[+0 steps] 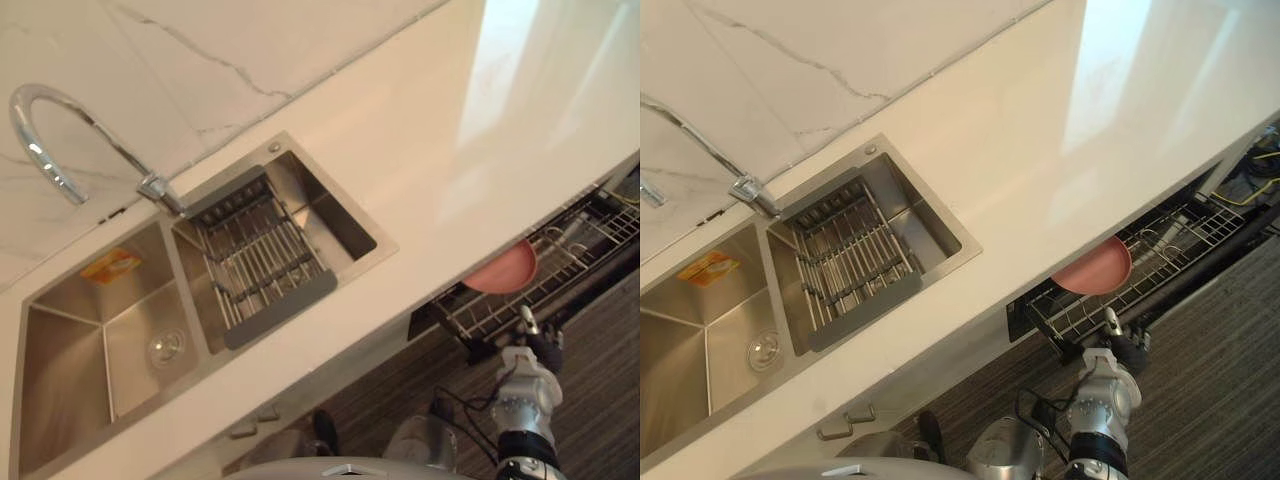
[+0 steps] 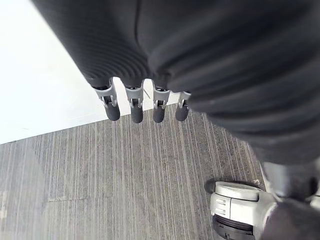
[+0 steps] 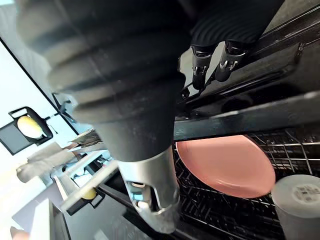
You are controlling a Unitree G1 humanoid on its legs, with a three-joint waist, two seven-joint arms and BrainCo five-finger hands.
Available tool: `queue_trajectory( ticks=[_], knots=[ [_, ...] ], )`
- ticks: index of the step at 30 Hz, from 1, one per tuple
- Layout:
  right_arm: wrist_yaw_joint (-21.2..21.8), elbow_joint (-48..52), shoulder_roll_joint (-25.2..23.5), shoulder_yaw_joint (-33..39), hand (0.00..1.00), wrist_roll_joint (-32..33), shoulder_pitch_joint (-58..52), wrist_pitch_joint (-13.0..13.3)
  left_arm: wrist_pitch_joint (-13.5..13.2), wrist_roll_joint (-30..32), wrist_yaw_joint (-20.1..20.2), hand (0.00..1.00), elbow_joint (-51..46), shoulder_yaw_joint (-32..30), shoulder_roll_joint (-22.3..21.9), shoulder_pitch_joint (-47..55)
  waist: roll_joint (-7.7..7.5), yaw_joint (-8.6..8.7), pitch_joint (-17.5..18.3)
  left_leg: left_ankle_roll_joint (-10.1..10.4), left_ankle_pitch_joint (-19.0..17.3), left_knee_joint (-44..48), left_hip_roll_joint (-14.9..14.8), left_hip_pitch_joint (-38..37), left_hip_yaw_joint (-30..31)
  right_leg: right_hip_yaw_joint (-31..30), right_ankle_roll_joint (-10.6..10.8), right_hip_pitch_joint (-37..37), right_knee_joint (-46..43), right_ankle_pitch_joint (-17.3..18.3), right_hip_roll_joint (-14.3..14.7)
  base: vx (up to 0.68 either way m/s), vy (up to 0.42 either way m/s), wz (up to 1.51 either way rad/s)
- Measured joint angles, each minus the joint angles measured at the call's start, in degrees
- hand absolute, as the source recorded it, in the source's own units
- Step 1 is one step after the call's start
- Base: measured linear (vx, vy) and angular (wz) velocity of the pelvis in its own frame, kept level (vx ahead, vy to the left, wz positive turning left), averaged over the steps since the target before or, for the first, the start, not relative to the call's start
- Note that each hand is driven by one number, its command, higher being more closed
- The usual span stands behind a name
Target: Walk over to the sink, pick up the cup, carry it to the dishwasher, place the cup inside the dishwasher, then close the dishwasher door
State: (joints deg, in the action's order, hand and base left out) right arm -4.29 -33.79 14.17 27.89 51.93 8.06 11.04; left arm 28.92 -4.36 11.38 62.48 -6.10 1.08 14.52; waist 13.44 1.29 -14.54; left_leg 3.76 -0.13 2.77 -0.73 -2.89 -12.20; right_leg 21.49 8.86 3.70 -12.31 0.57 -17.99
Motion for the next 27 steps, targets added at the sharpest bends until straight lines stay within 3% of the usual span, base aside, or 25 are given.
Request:
queue_trajectory(
  ticks=[5, 7, 10, 13, 16, 20, 23, 27],
  knots=[
    [0.04, -1.03, 2.55, -5.43, 0.0, -1.67, 5.32, -2.8, -0.19, -0.02, 0.22, 0.0, 0.21, 0.15, 0.26, 0.06, 0.17, -0.72, 0.13, -0.62, 0.96, 0.08, -0.11, 0.54, 2.4, 2.26, -0.71, -2.11, 2.91, -1.78, 0.6, -0.1, -0.009, 0.2],
    [0.23, -4.89, 6.44, -7.61, 0.0, -4.21, 8.55, -5.71, -0.24, -0.03, 0.3, 0.0, 0.2, 0.12, 0.67, 0.22, 0.99, -1.53, 0.68, -0.86, 1.26, -0.03, -0.11, 1.49, 3.37, 3.16, -0.91, -2.68, 4.76, -3.14, 1.08, -0.1, 0.007, 0.18],
    [3.05, -5.0, 6.81, -9.85, 0.0, -5.84, 8.53, -6.47, -0.25, -0.01, 0.71, 0.0, 1.31, 0.05, 1.14, 0.92, 1.11, -0.82, 0.77, -0.48, 1.54, 0.04, -0.52, 1.83, 3.79, 3.59, -1.32, -2.94, 5.56, -3.7, 1.69, -0.08, -0.018, 0.05],
    [3.38, -5.54, 7.1, -12.21, 0.0, -10.28, 7.63, -7.49, -0.37, -0.01, 1.37, 0.0, 1.71, 0.07, 1.24, 0.94, 1.12, -0.7, 0.84, -0.41, 1.54, -0.05, -1.39, 1.89, 4.38, 4.03, -1.58, -4.16, 6.64, -3.88, 2.87, -0.09, -0.049, 0.04],
    [7.9, -5.5, 7.1, -18.95, 0.0, -19.92, 2.68, -8.2, -1.18, -0.63, 1.09, 0.0, 1.7, 0.1, 1.18, 0.98, 0.73, -0.86, 1.77, -0.13, 1.65, -0.94, -2.62, 1.87, 4.67, 3.98, -1.66, -4.62, 8.09, -3.84, 4.54, -0.03, -0.075, 0.05],
    [9.12, -8.92, 1.49, -21.63, 0.0, -24.51, -4.51, -8.67, -4.86, -3.71, -0.3, 0.0, 1.04, 0.61, 1.15, 0.87, -0.28, -0.93, 2.32, 0.51, 2.05, -2.15, -3.58, 1.83, 5.9, 4.29, -2.55, -4.7, 8.17, -3.29, 5.67, 0.03, -0.072, 0.12],
    [9.16, -11.74, -0.65, -21.48, 0.0, -30.38, -9.02, -8.71, -5.78, -7.36, -1.31, 0.0, 0.92, 0.38, 1.12, 0.8, -1.42, -0.94, 2.85, 0.83, 2.25, -3.05, -3.92, 1.65, 5.78, 4.31, -2.86, -4.68, 8.58, -3.08, 6.3, 0.07, -0.05, -0.01],
    [8.41, -16.55, -2.87, -20.38, 0.0, -34.43, -14.83, -8.53, -6.32, -12.43, -2.27, 0.0, -0.08, -1.35, 1.89, -0.26, -5.1, -0.41, 4.51, 1.51, 2.84, -4.94, -4.42, 0.65, 5.74, 4.68, -2.95, -5.73, 10.11, -3.23, 7.19, 0.11, -0.042, 0.01]
  ],
)
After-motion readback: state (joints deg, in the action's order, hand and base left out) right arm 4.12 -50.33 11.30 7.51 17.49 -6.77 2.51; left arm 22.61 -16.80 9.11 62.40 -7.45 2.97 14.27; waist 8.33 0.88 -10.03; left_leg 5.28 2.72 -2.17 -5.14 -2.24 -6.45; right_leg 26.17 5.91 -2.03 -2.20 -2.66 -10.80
